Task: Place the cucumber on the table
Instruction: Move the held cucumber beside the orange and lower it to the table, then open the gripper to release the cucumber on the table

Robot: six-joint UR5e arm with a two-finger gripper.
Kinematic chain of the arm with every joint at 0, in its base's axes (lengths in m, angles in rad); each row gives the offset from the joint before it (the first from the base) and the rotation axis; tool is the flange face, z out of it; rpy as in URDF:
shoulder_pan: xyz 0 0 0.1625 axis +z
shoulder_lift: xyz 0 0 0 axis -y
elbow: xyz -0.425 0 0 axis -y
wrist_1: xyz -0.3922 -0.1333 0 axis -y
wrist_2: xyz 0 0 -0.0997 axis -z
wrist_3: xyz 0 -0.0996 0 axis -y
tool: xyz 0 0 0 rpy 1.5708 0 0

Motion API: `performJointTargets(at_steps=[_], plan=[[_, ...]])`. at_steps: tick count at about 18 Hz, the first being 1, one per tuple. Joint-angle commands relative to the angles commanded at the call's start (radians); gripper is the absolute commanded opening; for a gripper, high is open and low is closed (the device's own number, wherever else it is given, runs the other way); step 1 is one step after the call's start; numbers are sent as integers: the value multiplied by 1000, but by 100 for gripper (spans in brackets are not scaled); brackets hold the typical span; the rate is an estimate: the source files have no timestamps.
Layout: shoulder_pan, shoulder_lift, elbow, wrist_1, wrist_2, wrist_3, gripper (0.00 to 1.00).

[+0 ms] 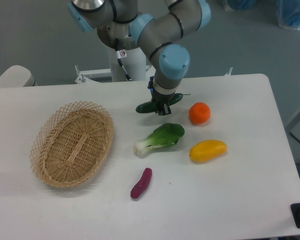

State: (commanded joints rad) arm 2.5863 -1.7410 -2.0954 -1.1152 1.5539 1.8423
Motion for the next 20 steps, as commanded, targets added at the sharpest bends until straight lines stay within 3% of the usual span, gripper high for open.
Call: performJointTargets(at_steps=[4,11,15,20], plan=[[-21,-12,-20,3,-6,-27,47],[-37,-25,-18,26,-12,-64,83],[-37,-23,-2,21,-15,-63,98],[-37,-22,46,20,-15,-63,100]])
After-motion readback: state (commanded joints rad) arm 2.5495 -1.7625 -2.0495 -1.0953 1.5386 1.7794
